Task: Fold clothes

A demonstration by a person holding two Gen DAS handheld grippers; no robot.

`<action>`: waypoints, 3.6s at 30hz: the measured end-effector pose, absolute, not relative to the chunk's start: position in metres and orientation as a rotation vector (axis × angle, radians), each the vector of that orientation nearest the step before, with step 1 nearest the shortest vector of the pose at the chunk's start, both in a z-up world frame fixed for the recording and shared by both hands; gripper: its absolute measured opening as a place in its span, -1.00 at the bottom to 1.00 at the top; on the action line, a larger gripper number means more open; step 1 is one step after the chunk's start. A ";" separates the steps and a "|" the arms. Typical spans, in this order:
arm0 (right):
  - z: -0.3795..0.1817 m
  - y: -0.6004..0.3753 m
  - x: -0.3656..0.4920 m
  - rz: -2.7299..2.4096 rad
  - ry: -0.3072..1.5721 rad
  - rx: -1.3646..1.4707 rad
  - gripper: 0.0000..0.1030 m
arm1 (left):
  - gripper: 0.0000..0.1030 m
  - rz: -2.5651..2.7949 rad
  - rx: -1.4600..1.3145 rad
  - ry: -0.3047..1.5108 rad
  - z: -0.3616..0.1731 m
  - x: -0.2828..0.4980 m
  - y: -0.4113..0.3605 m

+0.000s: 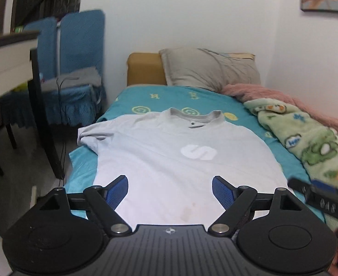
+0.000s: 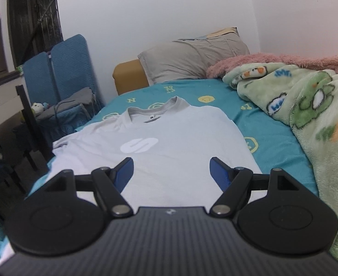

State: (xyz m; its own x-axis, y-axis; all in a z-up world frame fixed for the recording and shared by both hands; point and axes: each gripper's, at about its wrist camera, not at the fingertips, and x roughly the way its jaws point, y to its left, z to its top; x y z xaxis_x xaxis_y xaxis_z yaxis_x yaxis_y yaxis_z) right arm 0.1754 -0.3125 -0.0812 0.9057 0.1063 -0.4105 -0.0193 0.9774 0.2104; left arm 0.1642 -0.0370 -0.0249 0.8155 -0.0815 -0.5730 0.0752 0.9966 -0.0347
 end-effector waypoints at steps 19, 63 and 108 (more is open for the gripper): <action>-0.029 -0.347 0.118 0.006 0.316 0.270 0.45 | 0.64 -0.125 -0.106 0.541 -0.007 0.119 -0.060; -0.176 -0.275 0.446 0.083 0.625 -0.086 -0.83 | 0.64 -0.017 -0.262 0.660 -0.127 0.210 -0.027; -0.043 -0.397 0.115 -0.173 0.379 0.471 1.00 | 0.63 -0.247 0.215 0.643 -0.147 0.206 -0.154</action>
State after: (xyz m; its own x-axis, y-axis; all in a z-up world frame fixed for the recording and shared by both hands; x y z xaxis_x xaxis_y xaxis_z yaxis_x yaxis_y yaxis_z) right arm 0.1151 -0.3973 -0.0433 0.9161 -0.0758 -0.3938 0.2486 0.8779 0.4092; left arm 0.2061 -0.1541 -0.1471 0.7726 -0.1599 -0.6144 0.2924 0.9486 0.1208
